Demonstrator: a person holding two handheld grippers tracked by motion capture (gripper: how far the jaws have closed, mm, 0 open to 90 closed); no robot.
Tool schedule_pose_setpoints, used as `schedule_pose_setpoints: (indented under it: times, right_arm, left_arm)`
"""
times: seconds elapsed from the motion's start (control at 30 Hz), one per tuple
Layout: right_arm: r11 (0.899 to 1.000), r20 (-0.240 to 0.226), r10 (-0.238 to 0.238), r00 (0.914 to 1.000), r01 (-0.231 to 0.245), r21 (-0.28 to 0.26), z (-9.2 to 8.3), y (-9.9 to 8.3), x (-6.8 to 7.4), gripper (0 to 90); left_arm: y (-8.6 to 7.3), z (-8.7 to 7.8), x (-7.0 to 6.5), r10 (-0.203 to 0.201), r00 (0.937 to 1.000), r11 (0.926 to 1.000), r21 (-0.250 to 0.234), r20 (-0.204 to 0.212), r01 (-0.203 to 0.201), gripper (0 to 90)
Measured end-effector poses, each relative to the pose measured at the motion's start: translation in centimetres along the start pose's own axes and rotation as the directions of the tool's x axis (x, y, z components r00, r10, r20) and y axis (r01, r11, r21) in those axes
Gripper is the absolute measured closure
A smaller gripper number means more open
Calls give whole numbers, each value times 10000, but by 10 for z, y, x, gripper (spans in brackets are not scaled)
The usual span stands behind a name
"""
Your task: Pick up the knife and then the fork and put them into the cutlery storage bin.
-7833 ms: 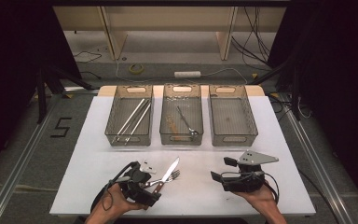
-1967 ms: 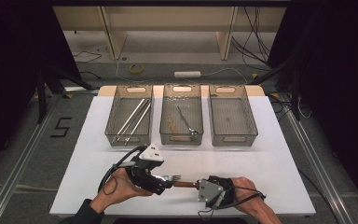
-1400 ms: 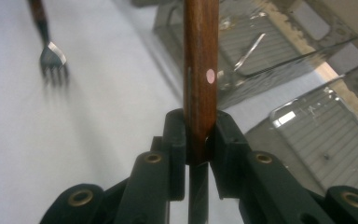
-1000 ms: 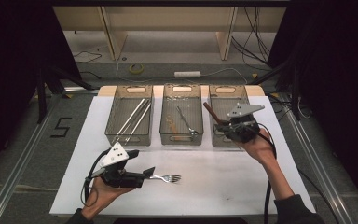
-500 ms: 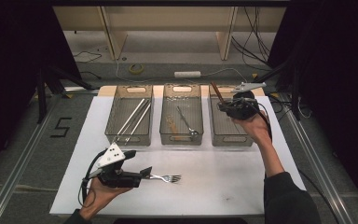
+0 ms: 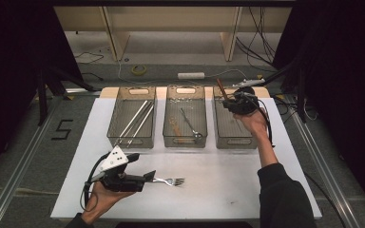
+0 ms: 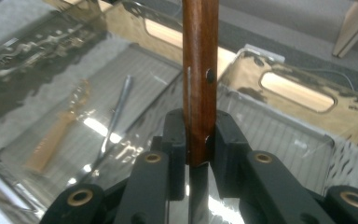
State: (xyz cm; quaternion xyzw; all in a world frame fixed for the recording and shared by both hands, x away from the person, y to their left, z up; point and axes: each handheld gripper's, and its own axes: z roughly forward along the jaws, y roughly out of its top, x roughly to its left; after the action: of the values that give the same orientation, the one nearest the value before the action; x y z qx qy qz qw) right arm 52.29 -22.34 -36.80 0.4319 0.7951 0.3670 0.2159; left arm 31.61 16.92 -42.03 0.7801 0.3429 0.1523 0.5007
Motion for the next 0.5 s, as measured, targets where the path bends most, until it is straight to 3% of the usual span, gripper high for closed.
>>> schedule_pose_setpoints:
  times: [0.5]
  right_arm:
    - [9983,293,434,9986,-444,370,20,-13,-2,777]
  left_arm:
    - [0,0,0,14,10000,10000,-7,-6,-14,157]
